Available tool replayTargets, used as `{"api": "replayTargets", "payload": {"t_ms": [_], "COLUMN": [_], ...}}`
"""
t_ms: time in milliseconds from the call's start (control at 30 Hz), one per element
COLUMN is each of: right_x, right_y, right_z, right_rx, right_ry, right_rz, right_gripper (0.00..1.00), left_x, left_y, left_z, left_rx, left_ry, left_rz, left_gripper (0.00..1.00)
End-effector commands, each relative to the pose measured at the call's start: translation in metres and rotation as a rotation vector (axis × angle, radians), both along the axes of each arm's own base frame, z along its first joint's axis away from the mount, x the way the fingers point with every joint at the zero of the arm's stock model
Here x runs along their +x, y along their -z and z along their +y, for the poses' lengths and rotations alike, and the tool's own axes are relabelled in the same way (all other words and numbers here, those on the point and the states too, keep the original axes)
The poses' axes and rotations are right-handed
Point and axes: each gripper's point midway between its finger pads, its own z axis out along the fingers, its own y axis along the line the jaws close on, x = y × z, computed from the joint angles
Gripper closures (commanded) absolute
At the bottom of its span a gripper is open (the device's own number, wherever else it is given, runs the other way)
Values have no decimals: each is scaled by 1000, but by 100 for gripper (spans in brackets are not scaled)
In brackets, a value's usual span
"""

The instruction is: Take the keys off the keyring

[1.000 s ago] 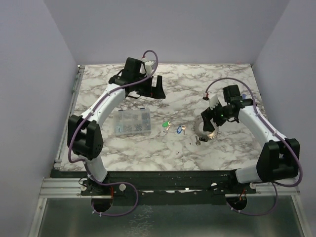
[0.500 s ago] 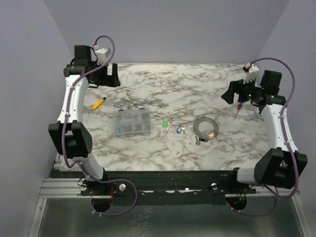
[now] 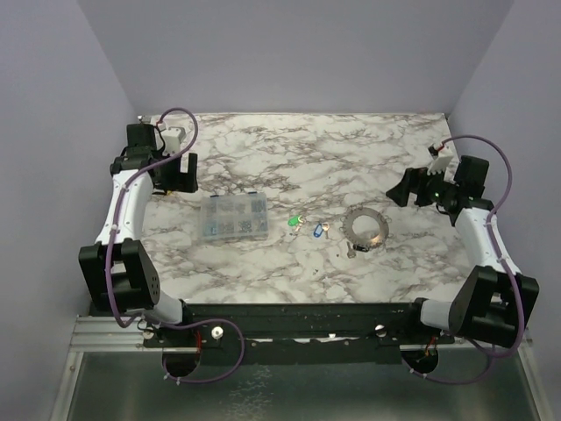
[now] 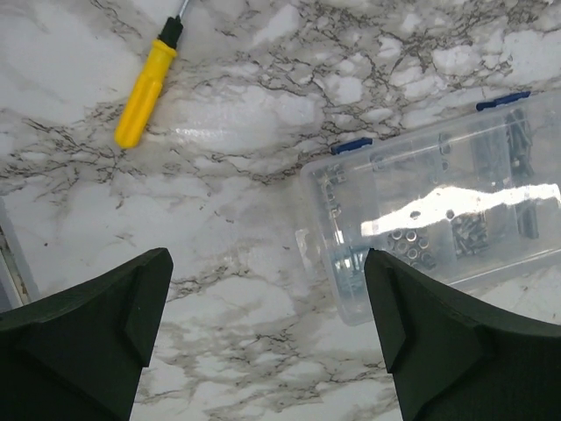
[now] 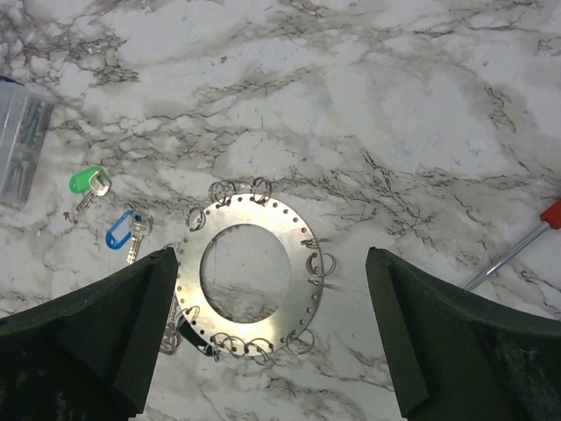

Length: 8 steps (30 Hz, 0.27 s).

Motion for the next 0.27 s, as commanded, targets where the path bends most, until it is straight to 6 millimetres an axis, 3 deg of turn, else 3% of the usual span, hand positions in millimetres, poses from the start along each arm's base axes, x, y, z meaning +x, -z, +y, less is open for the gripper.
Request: {"api": "replayTargets", "payload": {"t_ms": [0, 233], "right_x": [8, 6], "right_y": [-21, -14], "right_z": [4, 5], "right_rx": [13, 19], "right_ry": [-21, -19], "right_rz": [-99, -94], "right_gripper": [0, 0], "left_x": [13, 16], "left_y": [-21, -23], "left_z": [1, -5], "left_rx": [14, 45], "left_ry": [-35, -45], "left_rz": [-129, -147], "left_gripper": [1, 1]}}
